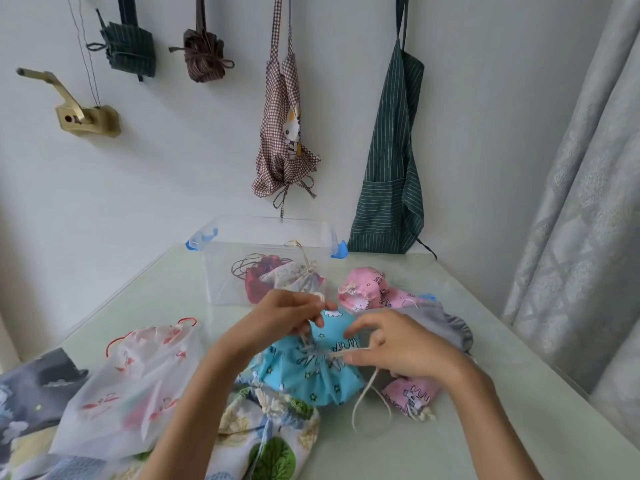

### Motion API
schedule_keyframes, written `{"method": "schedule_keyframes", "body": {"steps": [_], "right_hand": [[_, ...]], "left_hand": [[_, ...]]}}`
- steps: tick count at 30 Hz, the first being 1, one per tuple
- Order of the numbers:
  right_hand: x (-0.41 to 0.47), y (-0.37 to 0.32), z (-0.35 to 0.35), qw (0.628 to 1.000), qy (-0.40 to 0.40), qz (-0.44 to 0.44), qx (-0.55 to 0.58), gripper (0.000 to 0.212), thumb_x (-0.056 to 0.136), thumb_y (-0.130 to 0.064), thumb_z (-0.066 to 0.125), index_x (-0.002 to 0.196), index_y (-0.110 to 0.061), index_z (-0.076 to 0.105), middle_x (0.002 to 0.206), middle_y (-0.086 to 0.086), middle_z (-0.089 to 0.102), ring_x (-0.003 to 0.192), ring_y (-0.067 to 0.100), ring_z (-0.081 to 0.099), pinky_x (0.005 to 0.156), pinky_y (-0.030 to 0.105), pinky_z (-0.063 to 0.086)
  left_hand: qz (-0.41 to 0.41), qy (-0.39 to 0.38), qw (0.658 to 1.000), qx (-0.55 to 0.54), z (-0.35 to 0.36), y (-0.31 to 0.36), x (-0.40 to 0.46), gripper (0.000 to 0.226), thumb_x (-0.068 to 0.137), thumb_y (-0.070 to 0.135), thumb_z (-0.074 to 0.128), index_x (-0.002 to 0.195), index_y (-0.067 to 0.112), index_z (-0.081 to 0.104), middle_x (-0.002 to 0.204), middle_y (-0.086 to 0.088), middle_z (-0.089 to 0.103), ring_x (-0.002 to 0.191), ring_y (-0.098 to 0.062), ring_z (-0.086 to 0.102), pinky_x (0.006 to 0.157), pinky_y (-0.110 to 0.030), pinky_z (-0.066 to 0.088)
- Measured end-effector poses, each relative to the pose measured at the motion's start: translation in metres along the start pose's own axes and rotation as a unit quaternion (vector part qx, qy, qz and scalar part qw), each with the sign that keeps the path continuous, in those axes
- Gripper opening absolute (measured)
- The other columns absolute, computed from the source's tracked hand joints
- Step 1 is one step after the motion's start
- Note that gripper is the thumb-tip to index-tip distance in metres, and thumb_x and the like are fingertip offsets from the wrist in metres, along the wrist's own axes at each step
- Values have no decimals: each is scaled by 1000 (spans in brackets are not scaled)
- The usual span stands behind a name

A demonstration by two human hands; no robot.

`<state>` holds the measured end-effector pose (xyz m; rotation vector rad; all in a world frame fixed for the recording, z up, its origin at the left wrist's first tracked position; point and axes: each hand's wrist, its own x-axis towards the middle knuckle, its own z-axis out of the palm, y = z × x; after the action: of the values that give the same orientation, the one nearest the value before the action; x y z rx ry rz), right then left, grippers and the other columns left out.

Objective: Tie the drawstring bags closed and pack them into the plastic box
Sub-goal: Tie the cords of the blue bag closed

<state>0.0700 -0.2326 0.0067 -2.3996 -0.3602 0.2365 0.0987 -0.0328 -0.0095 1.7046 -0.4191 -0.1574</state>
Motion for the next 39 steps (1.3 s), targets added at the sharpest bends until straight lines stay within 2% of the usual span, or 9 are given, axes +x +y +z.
{"method": "schedule_keyframes", "body": {"steps": [5,9,16,19,21,24,27,31,39], "right_hand": [[-22,5,-27,994,-85,24,-70,22,78,-45,70,70,-25,72,56,-7,57,46,6,42,48,17,32],[-25,6,-40,999,-19,17,40,45,75,-60,60,48,-24,62,44,-13,47,43,4,39,54,18,34],[-3,-5,-12,987,99,-78,103,33,75,-65,49,69,-42,72,73,-1,62,100,6,64,83,22,41],[8,-11,3,979,101,-135,116,47,85,-60,39,113,-31,64,108,-25,60,102,-20,51,81,-4,34],[11,-8,1,976,133,-126,114,35,95,-44,40,121,-29,58,114,-28,54,102,-17,50,79,-4,34],[4,7,-12,979,126,-141,72,26,95,-13,50,106,-31,65,108,-21,64,100,-6,56,76,6,38],[-4,10,-16,983,78,-161,48,26,82,-14,69,94,-37,72,94,-21,68,87,-1,58,71,8,42],[0,8,-6,983,68,-165,47,20,76,-22,74,90,-35,74,88,-16,71,80,2,59,71,10,44],[5,10,-2,907,353,-112,-201,5,85,-24,62,81,-26,62,91,-14,58,90,12,50,79,29,41]], "left_hand": [[12,-104,983,151,22,1,-4,25,95,18,54,83,5,72,64,13,61,57,-9,39,60,-20,35],[-4,-199,956,215,47,5,-6,30,94,22,50,75,5,66,73,0,55,70,-8,45,79,-30,45],[-30,-277,925,257,59,4,-7,35,98,34,47,72,16,63,69,11,57,66,3,49,78,-18,42],[-34,-255,939,227,50,0,-7,43,99,32,44,90,-3,66,83,0,60,70,-10,45,76,-18,36],[-34,-237,957,166,39,0,-9,38,99,31,44,98,7,73,82,4,62,74,-9,48,79,-18,39],[-37,-209,975,71,24,5,-11,37,97,31,45,76,23,73,70,14,63,68,-3,52,74,-14,41],[-43,-198,979,19,14,7,-11,50,90,38,48,96,-9,64,70,7,60,66,-5,50,73,-19,40],[-39,-204,978,17,14,7,-12,63,86,40,50,101,-21,56,69,4,58,64,-6,49,69,-17,41],[-39,-43,998,-7,26,10,-5,31,97,25,49,89,9,75,78,2,71,69,-6,56,66,-14,45]]}}
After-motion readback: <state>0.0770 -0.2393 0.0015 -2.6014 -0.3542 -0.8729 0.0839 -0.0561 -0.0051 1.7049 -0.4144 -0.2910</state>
